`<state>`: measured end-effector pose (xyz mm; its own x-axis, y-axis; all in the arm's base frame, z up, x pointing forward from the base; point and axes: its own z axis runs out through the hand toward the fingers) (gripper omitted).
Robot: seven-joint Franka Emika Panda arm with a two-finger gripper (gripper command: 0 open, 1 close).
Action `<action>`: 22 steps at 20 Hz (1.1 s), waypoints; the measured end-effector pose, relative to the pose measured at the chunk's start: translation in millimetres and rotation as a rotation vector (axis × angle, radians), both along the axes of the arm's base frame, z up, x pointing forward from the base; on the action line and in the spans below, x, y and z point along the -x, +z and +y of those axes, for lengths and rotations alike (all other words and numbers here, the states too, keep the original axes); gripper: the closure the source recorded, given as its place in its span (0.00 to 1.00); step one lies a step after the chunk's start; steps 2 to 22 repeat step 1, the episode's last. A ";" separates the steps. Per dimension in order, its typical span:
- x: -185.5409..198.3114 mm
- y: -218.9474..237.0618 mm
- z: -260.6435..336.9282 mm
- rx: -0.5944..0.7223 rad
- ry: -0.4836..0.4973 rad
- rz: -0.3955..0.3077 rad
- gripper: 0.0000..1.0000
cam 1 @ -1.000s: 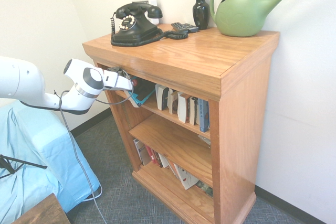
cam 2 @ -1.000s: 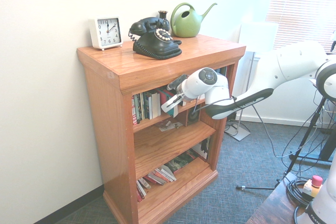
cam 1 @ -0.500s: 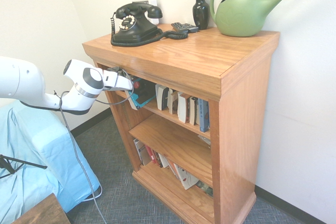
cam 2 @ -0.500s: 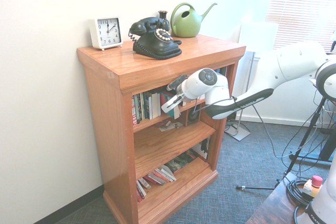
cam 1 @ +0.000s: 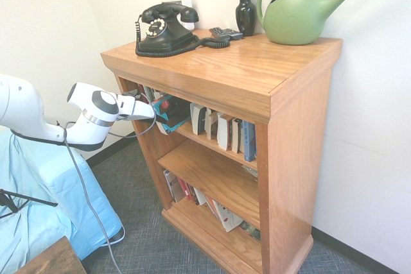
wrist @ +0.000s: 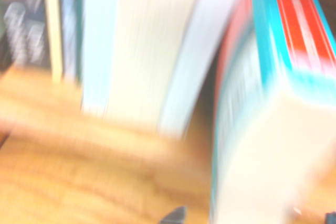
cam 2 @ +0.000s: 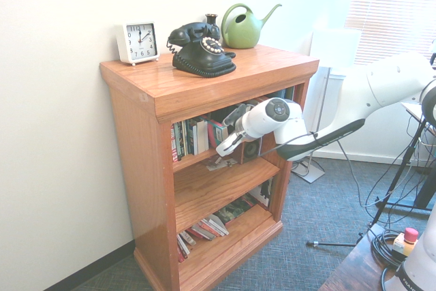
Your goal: Organize the shelf
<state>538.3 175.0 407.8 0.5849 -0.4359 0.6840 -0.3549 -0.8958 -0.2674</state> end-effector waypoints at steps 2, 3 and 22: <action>12.5 -1.5 -4.4 -0.002 0.000 -0.001 0.00; 12.5 -1.5 -4.4 -0.002 0.000 -0.001 0.00; 12.5 -1.5 -4.4 -0.002 0.000 -0.001 0.00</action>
